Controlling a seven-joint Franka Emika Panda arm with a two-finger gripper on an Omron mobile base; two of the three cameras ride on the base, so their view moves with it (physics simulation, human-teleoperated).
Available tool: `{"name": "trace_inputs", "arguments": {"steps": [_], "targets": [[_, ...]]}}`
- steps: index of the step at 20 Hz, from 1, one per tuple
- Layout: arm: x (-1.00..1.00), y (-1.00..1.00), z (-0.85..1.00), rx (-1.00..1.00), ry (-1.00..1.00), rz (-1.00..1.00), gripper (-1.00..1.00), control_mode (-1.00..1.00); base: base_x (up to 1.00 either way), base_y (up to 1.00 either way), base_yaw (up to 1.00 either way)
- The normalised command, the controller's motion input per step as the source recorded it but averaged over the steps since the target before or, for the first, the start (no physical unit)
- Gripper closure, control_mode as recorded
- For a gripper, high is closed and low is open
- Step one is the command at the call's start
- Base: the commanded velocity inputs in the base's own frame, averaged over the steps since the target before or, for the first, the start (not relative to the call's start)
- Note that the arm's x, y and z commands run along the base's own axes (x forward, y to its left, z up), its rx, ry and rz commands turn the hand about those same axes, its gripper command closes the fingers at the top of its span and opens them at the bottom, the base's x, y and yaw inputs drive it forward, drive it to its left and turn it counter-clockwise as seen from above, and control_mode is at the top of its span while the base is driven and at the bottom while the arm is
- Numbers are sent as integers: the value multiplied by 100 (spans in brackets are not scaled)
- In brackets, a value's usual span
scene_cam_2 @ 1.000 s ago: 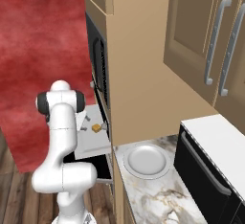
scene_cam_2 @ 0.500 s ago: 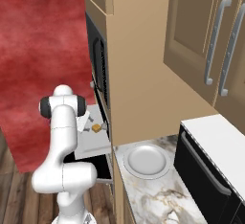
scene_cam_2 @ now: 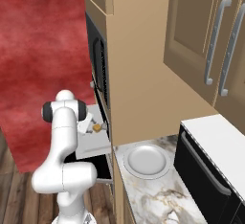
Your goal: Take the baked cake out of the oven and place it on the plate for cooling. Then close the oven door.
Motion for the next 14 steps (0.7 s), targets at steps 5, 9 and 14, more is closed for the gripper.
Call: {"name": "trace_inputs", "arguments": {"steps": [5,9,14], "targets": [[4,-23,-4,0,0,0,-100,-100,0,0,0],[0,-25,0,0,0,0,-100,-100,0,0,0],[0,-32,0,0,0,0,-100,-100,0,0,0]]}}
